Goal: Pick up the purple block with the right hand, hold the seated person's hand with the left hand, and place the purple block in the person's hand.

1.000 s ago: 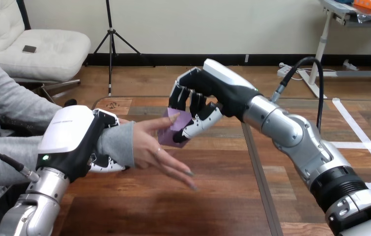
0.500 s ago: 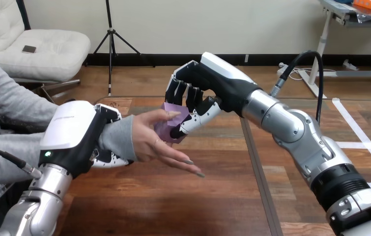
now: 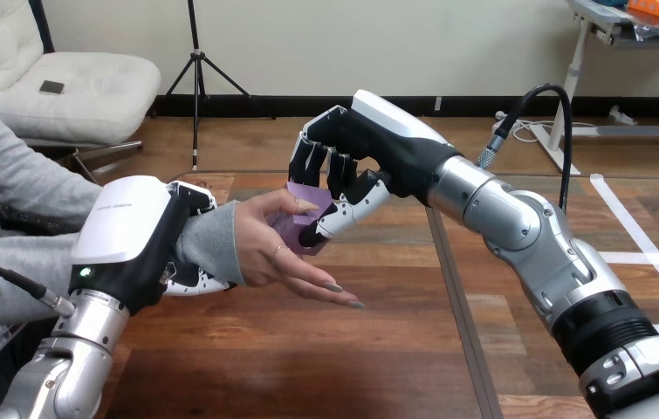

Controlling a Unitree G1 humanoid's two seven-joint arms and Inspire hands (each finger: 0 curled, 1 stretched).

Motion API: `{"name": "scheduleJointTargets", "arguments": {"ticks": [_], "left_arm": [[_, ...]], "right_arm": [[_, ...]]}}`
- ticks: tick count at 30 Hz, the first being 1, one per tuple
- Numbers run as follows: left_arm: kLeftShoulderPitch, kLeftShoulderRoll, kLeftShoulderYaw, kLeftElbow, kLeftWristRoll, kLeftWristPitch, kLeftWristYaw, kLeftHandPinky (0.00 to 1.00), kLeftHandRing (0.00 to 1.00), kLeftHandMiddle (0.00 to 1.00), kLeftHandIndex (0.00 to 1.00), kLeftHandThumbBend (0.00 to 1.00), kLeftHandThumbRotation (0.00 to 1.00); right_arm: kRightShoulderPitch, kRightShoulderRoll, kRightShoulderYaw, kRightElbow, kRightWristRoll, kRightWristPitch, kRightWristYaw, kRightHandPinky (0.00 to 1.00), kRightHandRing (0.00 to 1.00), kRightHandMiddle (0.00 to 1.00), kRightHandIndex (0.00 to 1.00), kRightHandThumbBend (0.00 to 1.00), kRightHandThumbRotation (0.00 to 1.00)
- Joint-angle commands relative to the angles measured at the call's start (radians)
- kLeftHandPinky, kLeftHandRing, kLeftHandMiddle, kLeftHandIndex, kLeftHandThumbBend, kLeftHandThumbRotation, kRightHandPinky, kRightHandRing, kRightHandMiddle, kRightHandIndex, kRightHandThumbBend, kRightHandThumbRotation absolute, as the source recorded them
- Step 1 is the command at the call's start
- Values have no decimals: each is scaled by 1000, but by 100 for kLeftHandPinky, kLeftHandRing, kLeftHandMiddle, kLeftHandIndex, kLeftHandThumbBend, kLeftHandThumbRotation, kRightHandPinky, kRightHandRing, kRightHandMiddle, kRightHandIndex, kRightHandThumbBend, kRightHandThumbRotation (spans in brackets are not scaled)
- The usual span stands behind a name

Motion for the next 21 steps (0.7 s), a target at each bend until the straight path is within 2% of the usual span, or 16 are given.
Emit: {"name": "scheduleJointTargets", "arguments": {"ticks": [1, 11, 21], "left_arm": [[-178, -37, 11, -48, -17, -39, 49, 17, 22, 27, 28, 73, 0], [-192, -40, 16, -51, -16, -31, 57, 18, 23, 28, 29, 71, 0], [-199, -48, 23, -56, -32, -21, 43, 18, 23, 29, 30, 69, 0]], "right_arm": [[-36, -7, -50, -83, 45, 12, 1, 28, 32, 38, 44, 73, 0], [-32, -7, -49, -87, 47, 22, 12, 28, 32, 38, 44, 74, 0], [-30, -10, -42, -82, 44, 25, 7, 28, 32, 38, 44, 75, 0]]}}
